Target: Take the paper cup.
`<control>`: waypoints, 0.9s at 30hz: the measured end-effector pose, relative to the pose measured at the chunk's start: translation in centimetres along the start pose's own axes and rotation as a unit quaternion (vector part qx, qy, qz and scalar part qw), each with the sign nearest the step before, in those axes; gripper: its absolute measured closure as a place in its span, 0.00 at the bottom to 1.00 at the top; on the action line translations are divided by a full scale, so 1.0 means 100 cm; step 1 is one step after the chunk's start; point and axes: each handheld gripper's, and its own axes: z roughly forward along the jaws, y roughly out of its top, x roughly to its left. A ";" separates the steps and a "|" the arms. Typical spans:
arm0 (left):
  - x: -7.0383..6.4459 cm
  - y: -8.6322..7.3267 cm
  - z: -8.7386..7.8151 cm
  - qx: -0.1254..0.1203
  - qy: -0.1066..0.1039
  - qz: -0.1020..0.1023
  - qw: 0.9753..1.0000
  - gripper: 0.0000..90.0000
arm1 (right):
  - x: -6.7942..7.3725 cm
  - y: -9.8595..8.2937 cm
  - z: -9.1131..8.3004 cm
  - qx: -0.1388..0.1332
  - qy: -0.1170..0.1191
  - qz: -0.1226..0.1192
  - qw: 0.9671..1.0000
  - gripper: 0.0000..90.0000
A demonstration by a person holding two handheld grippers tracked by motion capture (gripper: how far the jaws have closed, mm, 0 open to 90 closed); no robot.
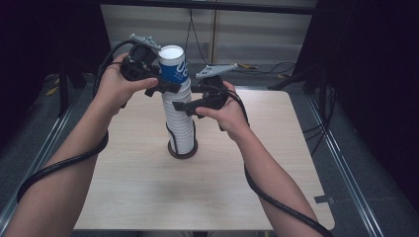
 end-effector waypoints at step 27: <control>0.001 0.007 -0.018 -0.040 0.002 -0.028 0.999 0.25 | 0.006 0.001 0.005 -0.021 -0.033 0.011 0.999 0.20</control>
